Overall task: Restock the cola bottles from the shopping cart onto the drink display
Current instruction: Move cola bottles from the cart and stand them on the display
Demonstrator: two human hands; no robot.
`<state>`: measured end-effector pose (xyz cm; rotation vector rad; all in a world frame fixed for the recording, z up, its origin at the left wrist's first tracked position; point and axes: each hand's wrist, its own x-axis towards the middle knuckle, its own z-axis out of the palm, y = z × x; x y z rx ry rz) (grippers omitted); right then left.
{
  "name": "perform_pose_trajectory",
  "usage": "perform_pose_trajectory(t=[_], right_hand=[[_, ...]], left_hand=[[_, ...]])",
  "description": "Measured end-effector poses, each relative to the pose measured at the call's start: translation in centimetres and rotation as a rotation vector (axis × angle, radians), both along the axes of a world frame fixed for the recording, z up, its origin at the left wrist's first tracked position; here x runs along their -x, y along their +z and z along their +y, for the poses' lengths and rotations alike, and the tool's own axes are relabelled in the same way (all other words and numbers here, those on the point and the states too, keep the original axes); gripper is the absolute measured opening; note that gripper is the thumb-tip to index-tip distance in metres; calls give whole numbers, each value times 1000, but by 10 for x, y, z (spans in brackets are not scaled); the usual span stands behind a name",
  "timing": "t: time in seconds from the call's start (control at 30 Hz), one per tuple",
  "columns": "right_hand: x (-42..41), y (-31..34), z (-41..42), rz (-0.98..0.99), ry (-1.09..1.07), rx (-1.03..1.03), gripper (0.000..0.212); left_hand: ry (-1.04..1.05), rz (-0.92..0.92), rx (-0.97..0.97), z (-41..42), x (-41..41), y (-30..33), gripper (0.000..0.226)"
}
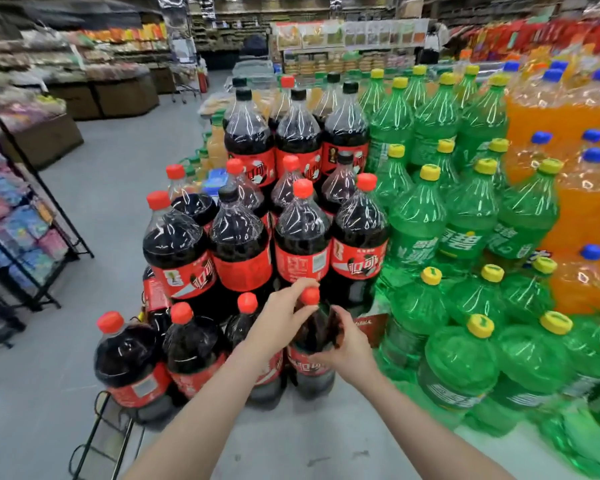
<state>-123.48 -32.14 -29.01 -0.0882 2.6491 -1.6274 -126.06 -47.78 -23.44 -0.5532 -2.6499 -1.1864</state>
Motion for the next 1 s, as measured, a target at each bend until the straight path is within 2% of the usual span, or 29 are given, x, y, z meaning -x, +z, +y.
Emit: perform_pose_trajectory(t=[0.2,0.33,0.47,0.7,0.87,1.0], right_hand=[[4,-4,3,-14,35,115,89],[5,-10,-2,-44,40,140,96],[5,-15,-11,-42,-26,125,101],[2,-19,-20,-24,-67,128,103],[-3,1,-11,-73,54,120,99],[-20,24,8,-127,58,30,99]], left_hand=[[-35,136,232,-17,12,34,50],[39,58,363,-54,5,21,36],[81,55,312,-68,0,4,14],[108,37,331,-71,-1,3,15],[66,27,353,-70,-7,11,25],[-51,239,325,-60,-12,35,29]])
